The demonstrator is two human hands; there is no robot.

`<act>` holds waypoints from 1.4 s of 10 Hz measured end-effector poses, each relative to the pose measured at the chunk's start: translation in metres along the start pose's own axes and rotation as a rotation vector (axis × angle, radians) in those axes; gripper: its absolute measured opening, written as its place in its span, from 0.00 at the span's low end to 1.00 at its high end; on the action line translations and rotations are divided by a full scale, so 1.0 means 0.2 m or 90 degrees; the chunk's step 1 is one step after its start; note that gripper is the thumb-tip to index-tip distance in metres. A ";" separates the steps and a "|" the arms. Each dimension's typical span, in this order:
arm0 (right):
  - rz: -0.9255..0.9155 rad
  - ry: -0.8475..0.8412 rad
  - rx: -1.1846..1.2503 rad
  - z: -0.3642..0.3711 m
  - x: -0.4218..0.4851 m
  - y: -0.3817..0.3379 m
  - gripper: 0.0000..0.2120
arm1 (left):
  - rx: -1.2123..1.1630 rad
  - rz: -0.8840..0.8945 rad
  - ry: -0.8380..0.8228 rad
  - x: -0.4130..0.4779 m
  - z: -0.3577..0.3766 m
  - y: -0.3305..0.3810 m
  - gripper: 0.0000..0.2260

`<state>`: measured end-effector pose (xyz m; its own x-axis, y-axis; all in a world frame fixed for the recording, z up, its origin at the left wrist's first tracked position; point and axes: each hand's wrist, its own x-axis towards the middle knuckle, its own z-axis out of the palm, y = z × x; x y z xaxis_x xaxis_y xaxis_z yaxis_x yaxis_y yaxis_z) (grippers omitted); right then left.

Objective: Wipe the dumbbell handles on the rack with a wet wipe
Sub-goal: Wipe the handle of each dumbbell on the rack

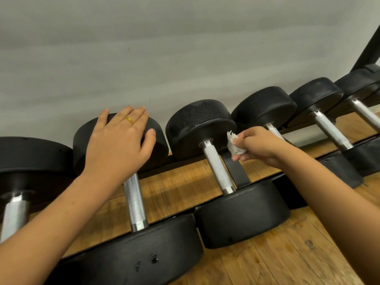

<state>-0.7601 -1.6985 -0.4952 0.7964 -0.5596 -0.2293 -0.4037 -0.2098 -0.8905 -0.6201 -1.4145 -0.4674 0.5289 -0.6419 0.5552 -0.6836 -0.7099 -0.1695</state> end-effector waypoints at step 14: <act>-0.183 -0.113 0.060 0.11 0.17 0.15 0.06 | -0.011 -0.023 0.059 0.00 0.01 0.03 0.23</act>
<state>-0.7348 -1.7060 -0.5381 0.9408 -0.3385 -0.0205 -0.1139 -0.2586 -0.9592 -0.6233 -1.4205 -0.4700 0.5050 -0.5862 0.6335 -0.6745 -0.7260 -0.1342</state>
